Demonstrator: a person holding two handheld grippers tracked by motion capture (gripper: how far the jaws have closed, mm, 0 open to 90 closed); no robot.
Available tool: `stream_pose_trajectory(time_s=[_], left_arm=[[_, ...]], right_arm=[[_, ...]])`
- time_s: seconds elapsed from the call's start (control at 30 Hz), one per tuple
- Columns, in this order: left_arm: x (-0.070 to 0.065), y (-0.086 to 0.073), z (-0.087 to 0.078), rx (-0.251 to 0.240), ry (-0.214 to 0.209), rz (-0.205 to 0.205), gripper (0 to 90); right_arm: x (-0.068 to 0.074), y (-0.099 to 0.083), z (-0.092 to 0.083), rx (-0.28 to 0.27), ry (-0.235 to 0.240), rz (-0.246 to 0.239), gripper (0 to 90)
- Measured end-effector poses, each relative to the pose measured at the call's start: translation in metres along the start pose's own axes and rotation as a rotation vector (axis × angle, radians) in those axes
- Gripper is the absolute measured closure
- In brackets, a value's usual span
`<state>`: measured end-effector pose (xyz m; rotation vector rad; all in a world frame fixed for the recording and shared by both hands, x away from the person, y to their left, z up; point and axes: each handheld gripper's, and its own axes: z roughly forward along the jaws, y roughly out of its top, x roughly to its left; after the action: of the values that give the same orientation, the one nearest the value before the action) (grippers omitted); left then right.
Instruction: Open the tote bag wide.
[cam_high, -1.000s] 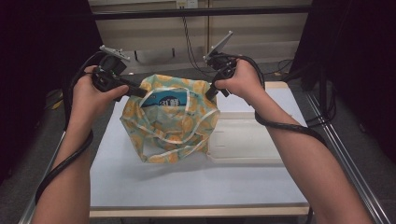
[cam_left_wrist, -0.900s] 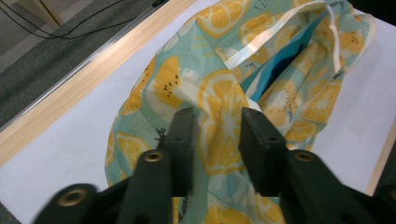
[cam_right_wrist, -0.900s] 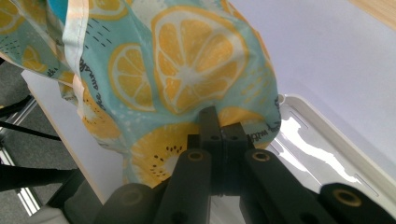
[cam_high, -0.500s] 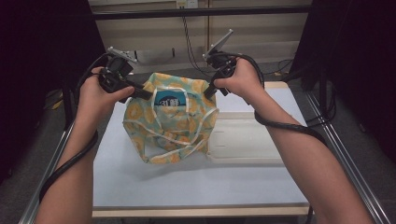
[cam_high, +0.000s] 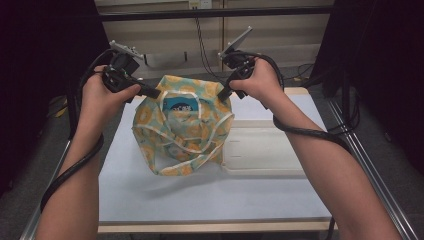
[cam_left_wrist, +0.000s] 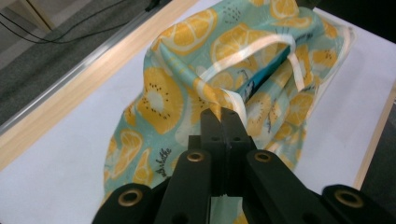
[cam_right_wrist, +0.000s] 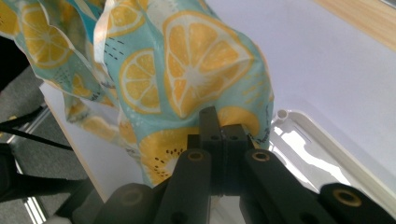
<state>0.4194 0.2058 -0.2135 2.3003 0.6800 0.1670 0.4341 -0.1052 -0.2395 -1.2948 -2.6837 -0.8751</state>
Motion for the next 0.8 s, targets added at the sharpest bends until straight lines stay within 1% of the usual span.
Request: stream_pose_trajectory(time_s=[0.03,0.07,0.1,0.13,0.17,0.2,0.23,0.27,0.33,0.37,0.4,0.43,0.47,0.5,0.53,0.57,0.6,0.63,0.67,0.7,0.73,0.77,0.8], left_arm=[[0.003,0.001,-0.001,-0.002,0.001,0.0,90.0],[0.004,0.002,-0.001,0.011,0.019,0.005,90.0],[0.005,0.003,0.0,0.002,0.027,0.004,90.0],[0.006,0.004,0.001,-0.005,0.022,-0.003,90.0],[0.007,0.005,0.003,-0.003,0.032,-0.003,90.0],[0.009,0.006,0.004,0.009,0.043,0.014,90.0],[0.01,0.007,0.007,0.008,0.045,0.009,90.0],[0.012,0.008,0.008,0.015,0.044,0.016,90.0],[0.013,0.008,0.014,0.004,0.051,-0.018,90.0],[0.016,0.008,0.015,0.039,0.048,0.005,90.0],[0.015,0.006,0.019,0.019,0.047,-0.029,90.0],[0.018,0.005,0.02,0.061,0.037,-0.001,90.0],[0.019,0.004,0.023,0.06,0.035,-0.015,90.0],[0.02,0.003,0.024,0.076,0.032,-0.006,90.0],[0.021,0.001,0.027,0.081,0.028,-0.011,90.0],[0.022,-0.001,0.029,0.069,0.012,-0.026,90.0],[0.018,-0.003,0.033,0.023,0.012,-0.088,90.0],[0.018,-0.004,0.034,0.036,0.004,-0.08,90.0],[0.017,-0.005,0.036,0.032,0.005,-0.086,90.0],[0.019,-0.006,0.035,0.051,-0.006,-0.062,90.0],[0.017,-0.007,0.037,0.04,-0.003,-0.084,90.0],[0.021,-0.007,0.036,0.088,-0.008,-0.031,90.0],[0.022,-0.008,0.037,0.087,-0.011,-0.035,90.0]], right_arm=[[0.0,0.001,-0.001,-0.006,0.0,0.0,90.0],[0.0,0.002,-0.003,-0.006,-0.001,-0.004,90.0],[0.001,0.003,-0.003,-0.007,-0.004,-0.005,90.0],[0.001,0.004,-0.003,-0.007,-0.006,-0.006,90.0],[0.001,0.005,-0.004,-0.005,-0.007,-0.005,90.0],[0.001,0.006,-0.003,-0.009,-0.011,-0.007,90.0],[0.001,0.008,-0.002,-0.014,-0.009,-0.009,90.0],[0.001,0.009,-0.002,-0.012,-0.007,-0.001,90.0],[0.0,0.011,0.001,-0.02,-0.015,-0.005,90.0],[0.0,0.011,0.003,-0.016,-0.015,-0.006,90.0],[-0.001,0.011,0.006,-0.003,-0.013,-0.009,90.0],[-0.001,0.01,0.008,0.006,-0.012,-0.005,90.0],[-0.001,0.009,0.012,0.019,-0.02,-0.012,90.0],[-0.001,0.008,0.014,0.025,-0.023,-0.011,90.0],[-0.001,0.007,0.015,0.03,-0.017,-0.014,90.0],[-0.001,0.006,0.016,0.029,-0.014,-0.016,90.0],[-0.001,0.005,0.016,0.032,-0.013,-0.016,90.0],[-0.001,0.004,0.016,0.035,-0.01,-0.018,90.0],[-0.001,0.003,0.016,0.035,-0.009,-0.026,90.0],[-0.001,0.003,0.016,0.04,-0.01,-0.023,90.0],[-0.001,0.002,0.016,0.042,-0.01,-0.028,90.0],[-0.001,0.001,0.016,0.047,-0.011,-0.026,90.0],[-0.001,0.001,0.016,0.05,-0.011,-0.024,90.0]])
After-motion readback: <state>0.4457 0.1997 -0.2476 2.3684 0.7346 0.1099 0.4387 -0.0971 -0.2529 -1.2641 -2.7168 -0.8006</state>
